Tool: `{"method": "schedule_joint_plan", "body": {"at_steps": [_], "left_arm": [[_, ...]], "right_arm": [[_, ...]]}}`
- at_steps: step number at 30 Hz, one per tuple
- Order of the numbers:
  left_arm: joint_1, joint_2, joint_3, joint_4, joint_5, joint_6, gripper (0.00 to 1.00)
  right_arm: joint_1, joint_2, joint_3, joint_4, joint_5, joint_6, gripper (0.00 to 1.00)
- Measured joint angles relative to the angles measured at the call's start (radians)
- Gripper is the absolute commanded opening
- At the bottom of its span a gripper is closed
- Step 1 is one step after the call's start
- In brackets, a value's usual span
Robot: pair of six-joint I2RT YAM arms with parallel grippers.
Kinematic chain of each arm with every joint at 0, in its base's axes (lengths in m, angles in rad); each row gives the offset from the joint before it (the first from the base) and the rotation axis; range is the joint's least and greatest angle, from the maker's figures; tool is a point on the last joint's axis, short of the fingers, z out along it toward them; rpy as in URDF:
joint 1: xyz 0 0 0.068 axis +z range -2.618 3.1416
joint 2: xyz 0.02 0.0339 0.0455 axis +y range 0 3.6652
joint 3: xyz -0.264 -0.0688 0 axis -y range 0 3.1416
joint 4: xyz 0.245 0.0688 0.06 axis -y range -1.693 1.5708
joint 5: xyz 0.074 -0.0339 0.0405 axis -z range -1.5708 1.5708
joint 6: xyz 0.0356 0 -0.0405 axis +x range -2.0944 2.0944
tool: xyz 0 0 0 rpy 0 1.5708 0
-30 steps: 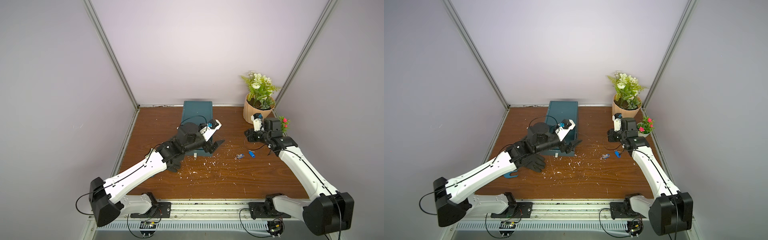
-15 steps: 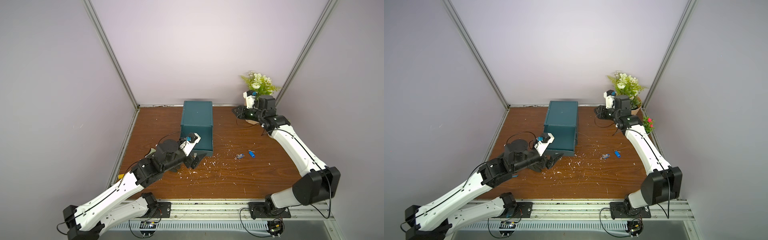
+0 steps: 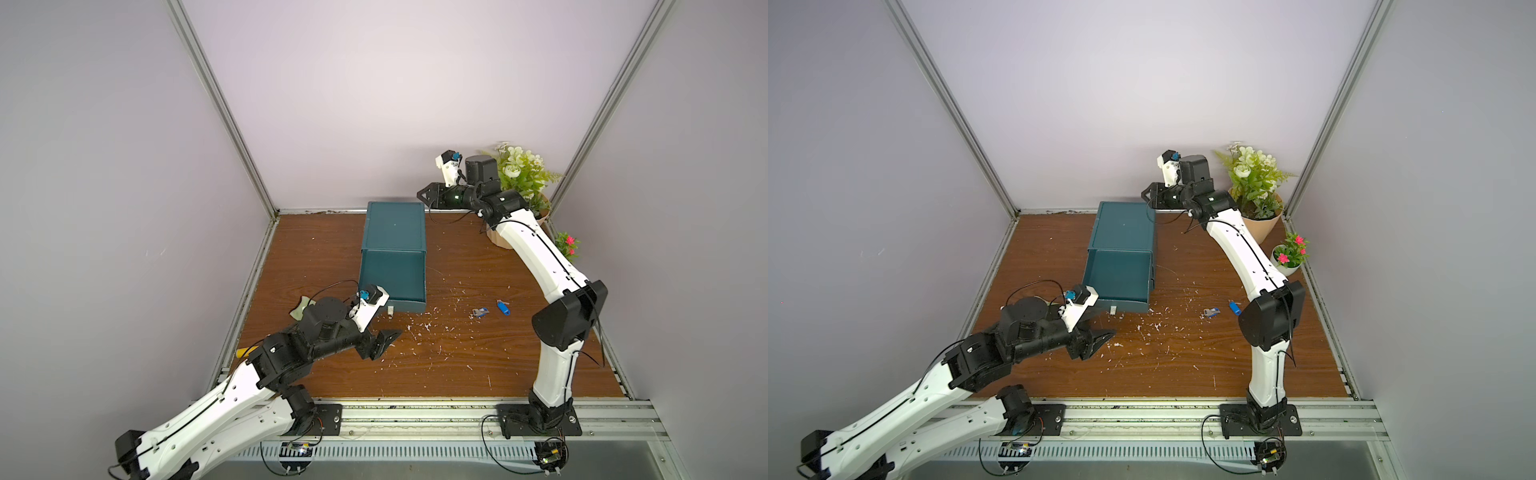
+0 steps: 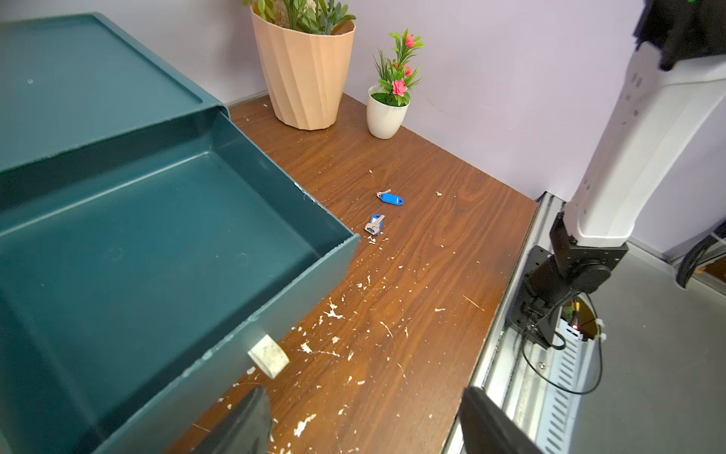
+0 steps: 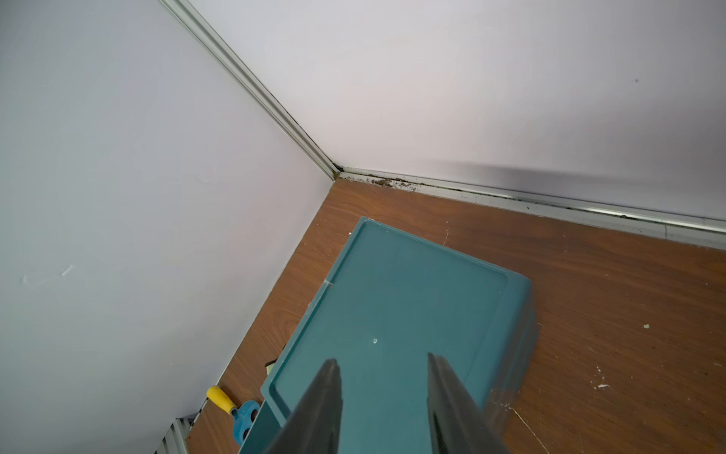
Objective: Take the keys out of the drawer
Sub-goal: Close the drawer in the storage box.
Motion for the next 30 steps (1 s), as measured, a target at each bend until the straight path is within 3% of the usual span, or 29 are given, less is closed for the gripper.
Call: {"method": "schedule_joint_plan", "body": {"at_steps": [8,24,30], "left_arm": [[0.0,-0.031,-0.026,0.003,0.039,-0.089,0.78],[0.0,-0.193,-0.077,-0.021,-0.115,-0.254,0.79],[0.0,-0.233,-0.109,-0.05,-0.163,-0.304,0.72]], "right_arm": [[0.0,0.098,0.11,-0.138,0.053,0.004,0.49],[0.004,0.098,0.11,-0.196,0.084,0.003,0.51],[0.009,0.106,0.108,-0.206,0.08,0.005,0.51]]}}
